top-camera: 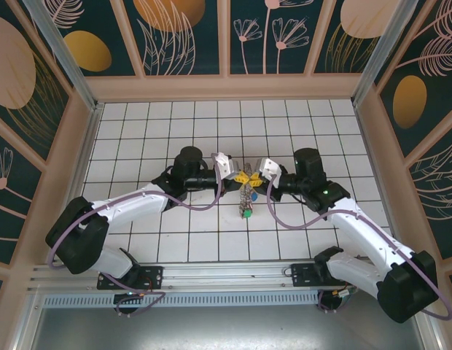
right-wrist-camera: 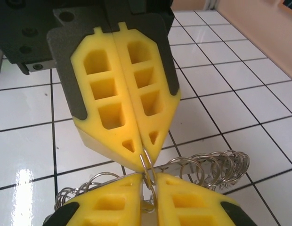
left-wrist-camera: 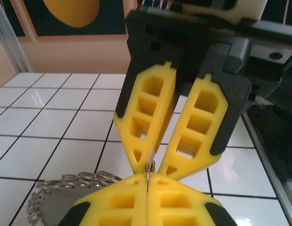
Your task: Put the keys on the keyring
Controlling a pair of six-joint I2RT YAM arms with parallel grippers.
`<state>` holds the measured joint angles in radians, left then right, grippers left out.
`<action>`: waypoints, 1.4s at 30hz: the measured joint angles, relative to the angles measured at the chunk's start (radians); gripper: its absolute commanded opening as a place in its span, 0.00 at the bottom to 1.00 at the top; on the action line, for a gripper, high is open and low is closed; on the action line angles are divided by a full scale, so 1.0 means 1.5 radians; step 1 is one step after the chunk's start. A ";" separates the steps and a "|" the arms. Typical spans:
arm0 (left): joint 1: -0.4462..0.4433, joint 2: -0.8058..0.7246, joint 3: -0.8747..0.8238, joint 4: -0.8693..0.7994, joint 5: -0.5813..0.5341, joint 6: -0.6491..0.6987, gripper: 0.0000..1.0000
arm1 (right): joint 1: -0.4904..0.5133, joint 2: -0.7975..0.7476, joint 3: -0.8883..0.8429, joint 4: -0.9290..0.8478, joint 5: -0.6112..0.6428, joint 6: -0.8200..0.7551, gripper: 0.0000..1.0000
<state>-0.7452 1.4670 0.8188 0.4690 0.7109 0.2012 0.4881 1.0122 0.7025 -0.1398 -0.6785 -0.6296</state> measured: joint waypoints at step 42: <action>0.003 0.009 0.038 -0.053 0.002 0.040 0.14 | -0.025 -0.002 0.002 0.002 -0.029 0.018 0.00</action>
<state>-0.7410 1.4811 0.8761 0.3901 0.7132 0.2615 0.4503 1.0088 0.7059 -0.1364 -0.7223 -0.6033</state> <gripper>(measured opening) 0.108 0.046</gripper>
